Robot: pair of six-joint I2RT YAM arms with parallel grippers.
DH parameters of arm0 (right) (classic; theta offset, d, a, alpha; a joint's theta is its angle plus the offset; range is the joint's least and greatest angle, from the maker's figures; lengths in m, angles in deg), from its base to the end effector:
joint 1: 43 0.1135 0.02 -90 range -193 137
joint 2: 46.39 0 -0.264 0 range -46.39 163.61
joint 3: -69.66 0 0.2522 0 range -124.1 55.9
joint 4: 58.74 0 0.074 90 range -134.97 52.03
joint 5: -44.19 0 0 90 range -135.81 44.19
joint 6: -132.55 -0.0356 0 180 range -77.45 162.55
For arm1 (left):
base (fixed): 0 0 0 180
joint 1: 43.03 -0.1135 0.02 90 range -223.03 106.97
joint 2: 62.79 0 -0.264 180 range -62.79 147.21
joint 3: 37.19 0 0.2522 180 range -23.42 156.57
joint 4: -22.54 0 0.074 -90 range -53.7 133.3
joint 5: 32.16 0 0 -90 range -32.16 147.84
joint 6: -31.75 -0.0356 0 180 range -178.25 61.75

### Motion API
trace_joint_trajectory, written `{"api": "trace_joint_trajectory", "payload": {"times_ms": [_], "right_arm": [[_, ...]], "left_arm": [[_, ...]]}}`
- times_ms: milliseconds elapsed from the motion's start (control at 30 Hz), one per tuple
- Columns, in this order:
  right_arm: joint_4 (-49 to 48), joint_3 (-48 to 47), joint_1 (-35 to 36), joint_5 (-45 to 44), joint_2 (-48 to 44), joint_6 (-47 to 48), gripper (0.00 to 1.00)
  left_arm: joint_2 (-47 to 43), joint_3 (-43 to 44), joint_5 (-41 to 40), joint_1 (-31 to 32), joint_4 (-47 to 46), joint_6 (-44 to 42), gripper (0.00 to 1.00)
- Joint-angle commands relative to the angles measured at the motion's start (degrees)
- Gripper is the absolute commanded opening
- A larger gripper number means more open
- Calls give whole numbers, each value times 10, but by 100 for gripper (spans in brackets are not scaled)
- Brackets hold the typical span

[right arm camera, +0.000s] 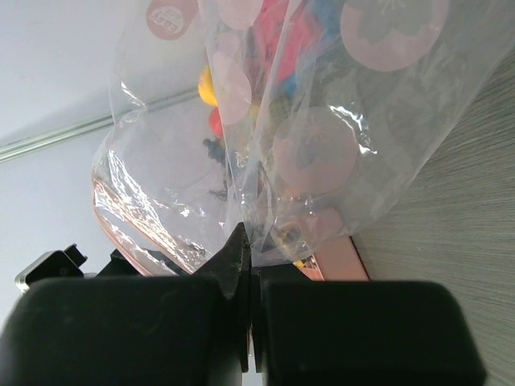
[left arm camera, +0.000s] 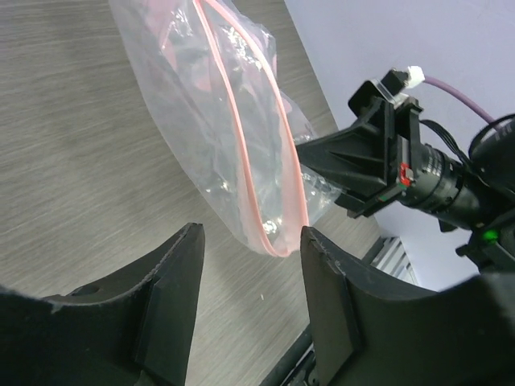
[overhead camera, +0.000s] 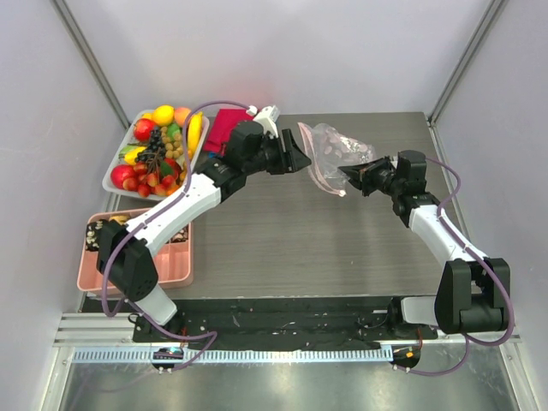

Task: Place the food in the zip-top bag and seal the zipper
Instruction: Pick up the zipper food storage bag at the center of the board, then open the zipper of the food storage bag.

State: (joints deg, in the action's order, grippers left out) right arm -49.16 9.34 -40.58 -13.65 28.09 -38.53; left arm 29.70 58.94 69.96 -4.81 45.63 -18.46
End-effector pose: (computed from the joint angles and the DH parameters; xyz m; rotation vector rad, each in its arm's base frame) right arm 0.2882 0.0311 0.2643 1.0768 1.9688 1.4326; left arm 0.2984 -0.2445 0.3570 0.1265 2.0633 -1.0878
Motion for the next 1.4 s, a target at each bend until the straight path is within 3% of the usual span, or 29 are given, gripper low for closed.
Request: {"api": "trace_joint_trajectory", "payload": {"times_ms": [0,167,500,567,600,633,667,700,833,867,1000,1200,1367], "right_arm": [[-13,4,7,-3,-25,7,1],[-22,5,8,-1,-28,6,1],[-25,11,15,-5,-35,12,1],[-28,13,15,-6,-33,12,1],[-28,13,15,-5,-33,14,6],[-30,13,15,-5,-31,23,12],[-32,13,15,-3,-30,34,21],[-33,11,13,2,-30,49,40],[19,-53,-10,56,-17,215,65],[38,-76,-15,73,-8,320,68],[220,-185,-14,99,-18,567,84],[358,-257,38,61,-55,826,88],[425,-280,72,39,-68,886,88]], "left_arm": [[19,28,-30,6,-13,-13,54],[34,36,-53,7,3,-13,45],[49,27,-54,10,8,0,43],[50,23,-46,10,10,6,26],[49,18,-41,9,11,7,19],[46,17,-34,9,16,6,4],[44,15,-30,7,18,3,0],[36,14,-25,6,20,1,0],[20,15,7,3,48,-14,0],[18,16,22,3,69,-18,0],[17,26,74,3,106,-36,0],[18,42,127,3,125,-47,0],[9,42,115,1,127,-52,0]]}}
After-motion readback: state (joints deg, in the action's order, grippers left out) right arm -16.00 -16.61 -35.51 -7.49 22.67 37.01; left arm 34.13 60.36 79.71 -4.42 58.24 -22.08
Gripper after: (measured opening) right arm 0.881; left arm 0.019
